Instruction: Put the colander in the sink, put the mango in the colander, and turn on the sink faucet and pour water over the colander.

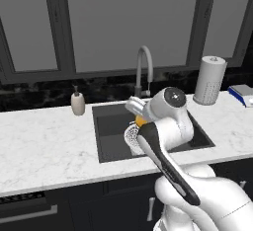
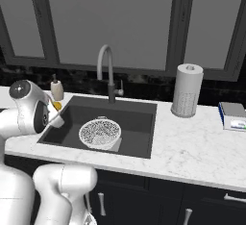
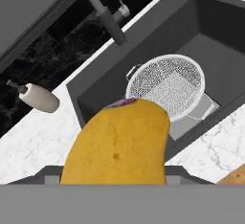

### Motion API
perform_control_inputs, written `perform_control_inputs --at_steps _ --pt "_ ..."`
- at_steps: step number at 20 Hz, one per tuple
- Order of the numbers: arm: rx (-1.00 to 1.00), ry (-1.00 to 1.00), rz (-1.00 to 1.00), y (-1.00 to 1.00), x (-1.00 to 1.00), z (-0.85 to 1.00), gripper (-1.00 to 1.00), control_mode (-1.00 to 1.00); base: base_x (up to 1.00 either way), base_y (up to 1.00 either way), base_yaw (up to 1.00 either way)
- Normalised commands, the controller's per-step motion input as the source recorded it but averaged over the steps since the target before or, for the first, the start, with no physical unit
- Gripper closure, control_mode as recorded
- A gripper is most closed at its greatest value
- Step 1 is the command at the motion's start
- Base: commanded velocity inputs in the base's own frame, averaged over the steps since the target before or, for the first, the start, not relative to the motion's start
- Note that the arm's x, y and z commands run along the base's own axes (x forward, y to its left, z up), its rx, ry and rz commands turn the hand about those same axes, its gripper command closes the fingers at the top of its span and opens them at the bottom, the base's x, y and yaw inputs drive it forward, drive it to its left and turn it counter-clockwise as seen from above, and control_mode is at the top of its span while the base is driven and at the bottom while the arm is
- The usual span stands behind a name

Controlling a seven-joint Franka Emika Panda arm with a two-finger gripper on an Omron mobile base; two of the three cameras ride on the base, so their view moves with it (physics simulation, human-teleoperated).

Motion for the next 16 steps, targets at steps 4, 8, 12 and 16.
perform_control_inputs --at_steps 4,8,12,16 --pt "0.24 0.30 -0.40 -1.00 -0.24 0.22 1.00 -1.00 0.00 0.00 0.00" --pt "0.34 0.29 -0.21 -1.00 -0.05 0.09 1.00 -1.00 0.00 0.00 0.00" --pt "0.39 0.31 -0.18 -1.00 0.00 0.04 1.00 -1.00 0.00 0.00 0.00" --pt "0.36 0.34 -0.18 -0.97 0.03 0.02 1.00 -1.00 0.00 0.00 0.00"
